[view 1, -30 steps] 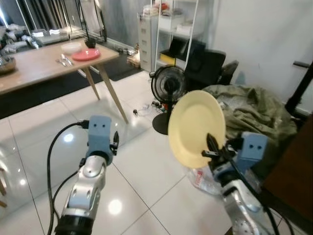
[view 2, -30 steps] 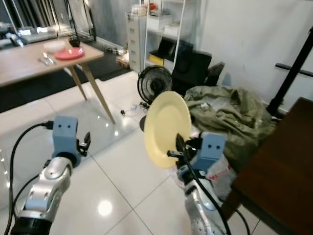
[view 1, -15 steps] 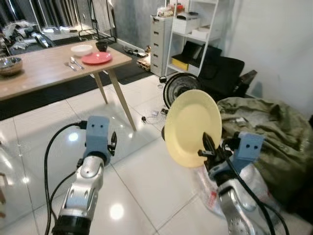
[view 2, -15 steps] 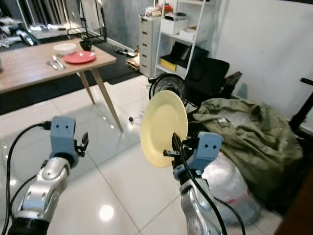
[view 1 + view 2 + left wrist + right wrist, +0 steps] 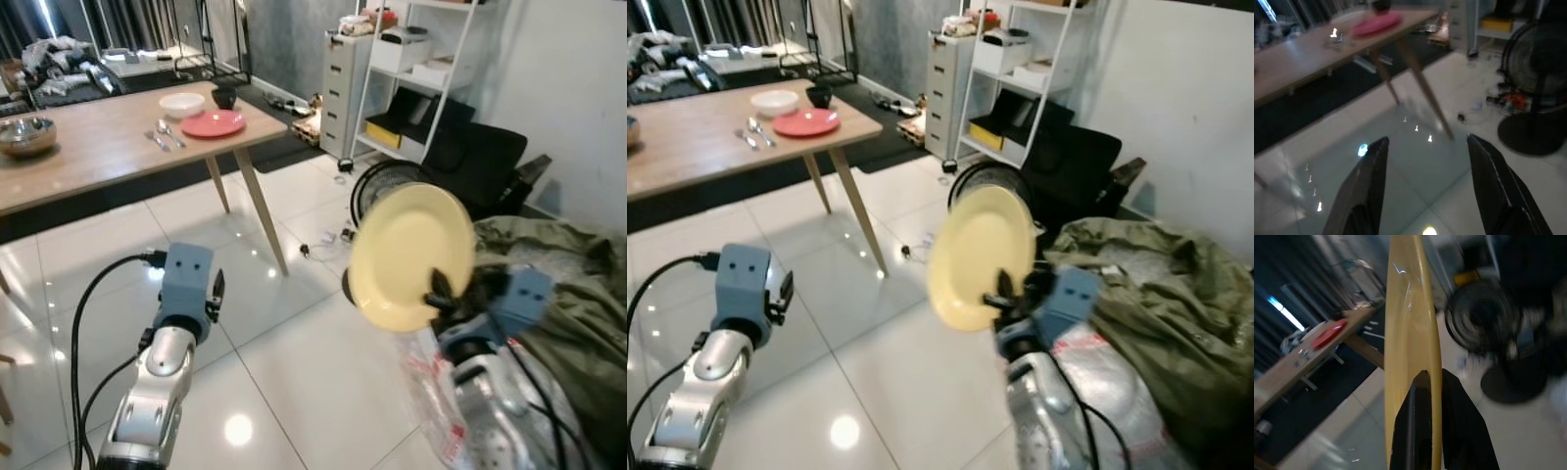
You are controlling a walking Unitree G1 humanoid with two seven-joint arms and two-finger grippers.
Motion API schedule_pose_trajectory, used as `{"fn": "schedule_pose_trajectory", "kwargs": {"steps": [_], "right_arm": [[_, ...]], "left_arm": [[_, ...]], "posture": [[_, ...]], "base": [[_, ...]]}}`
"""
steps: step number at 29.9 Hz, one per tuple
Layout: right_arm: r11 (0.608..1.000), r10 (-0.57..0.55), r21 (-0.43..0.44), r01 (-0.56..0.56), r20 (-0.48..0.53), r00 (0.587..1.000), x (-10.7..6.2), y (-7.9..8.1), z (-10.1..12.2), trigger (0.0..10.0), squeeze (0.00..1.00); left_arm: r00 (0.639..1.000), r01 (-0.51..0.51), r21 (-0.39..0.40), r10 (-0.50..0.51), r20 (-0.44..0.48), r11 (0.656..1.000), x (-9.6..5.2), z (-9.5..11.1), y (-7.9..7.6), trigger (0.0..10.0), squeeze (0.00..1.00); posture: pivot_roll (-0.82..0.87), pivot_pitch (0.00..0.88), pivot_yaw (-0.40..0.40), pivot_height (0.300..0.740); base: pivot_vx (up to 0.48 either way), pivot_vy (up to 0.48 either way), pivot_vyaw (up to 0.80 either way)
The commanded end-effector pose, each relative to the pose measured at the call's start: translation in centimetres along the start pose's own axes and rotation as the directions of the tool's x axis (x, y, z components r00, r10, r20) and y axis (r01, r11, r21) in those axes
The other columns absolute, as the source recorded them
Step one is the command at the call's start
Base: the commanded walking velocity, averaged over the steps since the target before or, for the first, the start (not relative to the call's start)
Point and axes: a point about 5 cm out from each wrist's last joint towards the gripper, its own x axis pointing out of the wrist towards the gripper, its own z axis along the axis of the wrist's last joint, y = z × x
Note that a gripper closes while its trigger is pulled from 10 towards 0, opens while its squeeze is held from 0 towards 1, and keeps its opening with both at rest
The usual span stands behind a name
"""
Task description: Setting the table
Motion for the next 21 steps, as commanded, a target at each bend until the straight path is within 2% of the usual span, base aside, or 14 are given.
{"fn": "schedule_pose_trajectory", "kwargs": {"steps": [1,2,5,7,8,10,11,13,14,17,19,20,21], "right_arm": [[0.996,0.005,0.087,-0.003,-0.026,1.0,0.1,0.0,-0.4,10.0,0.0],[0.996,0.005,0.087,-0.003,-0.026,1.0,0.1,0.0,-0.4,10.0,0.0],[0.979,0.048,0.198,-0.036,-0.058,0.997,0.0,-0.1,-0.8,10.0,0.0],[0.961,0.098,0.265,-0.077,-0.068,0.993,0.0,0.2,-0.8,10.0,0.0],[0.961,0.098,0.265,-0.077,-0.068,0.993,0.0,0.2,-0.8,10.0,0.0],[0.936,0.142,0.334,-0.113,-0.062,0.988,-0.1,0.5,-0.7,10.0,0.0],[0.936,0.142,0.334,-0.113,-0.062,0.988,-0.1,0.5,-0.7,10.0,0.0],[0.895,0.208,0.411,-0.173,-0.042,0.977,-0.2,1.3,-0.3,10.0,0.0],[0.895,0.208,0.411,-0.173,-0.042,0.977,-0.2,1.3,-0.3,10.0,0.0],[0.803,0.32,0.53,-0.274,0.005,0.947,-0.6,2.8,0.4,10.0,0.0],[0.757,0.358,0.579,-0.303,0.02,0.934,-0.9,3.4,0.6,10.0,0.0],[0.757,0.358,0.579,-0.303,0.02,0.934,-0.9,3.4,0.6,10.0,0.0],[0.733,0.361,0.613,-0.293,0.015,0.933,-1.1,3.6,0.4,10.0,0.0]], "left_arm": [[0.995,0.084,-0.016,-0.083,0.059,0.996,-0.5,0.7,-0.8,10.0,0.0],[0.995,0.084,-0.016,-0.083,0.059,0.996,-0.5,0.7,-0.8,10.0,0.0],[0.968,0.239,-0.086,-0.231,0.098,0.967,-1.6,1.4,-1.8,10.0,0.0],[0.937,0.342,-0.112,-0.33,0.115,0.933,-2.5,1.9,-2.1,10.0,0.0],[0.937,0.342,-0.112,-0.33,0.115,0.933,-2.5,1.9,-2.1,10.0,0.0],[0.906,0.419,-0.123,-0.404,0.128,0.9,-3.2,2.3,-2.1,10.0,0.0],[0.906,0.419,-0.123,-0.404,0.128,0.9,-3.2,2.3,-2.1,10.0,0.0],[0.868,0.494,-0.134,-0.477,0.137,0.859,-4.0,2.6,-2.0,10.0,0.0],[0.868,0.494,-0.134,-0.477,0.137,0.859,-4.0,2.6,-2.0,10.0,0.0],[0.825,0.563,-0.136,-0.545,0.149,0.815,-4.8,3.1,-2.0,10.0,0.0],[0.814,0.579,-0.138,-0.561,0.151,0.803,-5.1,3.2,-2.1,10.0,0.0],[0.814,0.579,-0.138,-0.561,0.151,0.803,-5.1,3.2,-2.1,10.0,0.0],[0.811,0.584,-0.141,-0.566,0.149,0.799,-5.2,3.2,-2.1,10.0,0.0]], "posture": [[-0.02,0.027,0.093,0.74],[-0.02,0.027,0.093,0.74],[-0.02,0.03,0.091,0.74],[-0.02,0.029,0.091,0.74],[-0.02,0.029,0.091,0.74],[-0.01,0.03,0.091,0.74],[-0.01,0.03,0.091,0.74],[-0.01,0.032,0.089,0.74],[-0.01,0.032,0.089,0.74],[0.01,0.036,0.085,0.74],[0.01,0.036,0.085,0.74],[0.01,0.036,0.085,0.74],[0.01,0.042,0.082,0.74]], "base": [[0.48,0.0,0.0],[0.48,0.0,0.0],[0.48,0.0,0.0],[0.48,0.0,0.0],[0.48,0.0,0.0],[0.48,0.0,0.0],[0.48,0.0,0.0],[0.48,0.0,0.0],[0.48,0.0,0.0],[0.48,0.0,0.0],[0.48,0.0,0.0],[0.48,0.0,0.0],[0.48,0.0,0.0]]}}
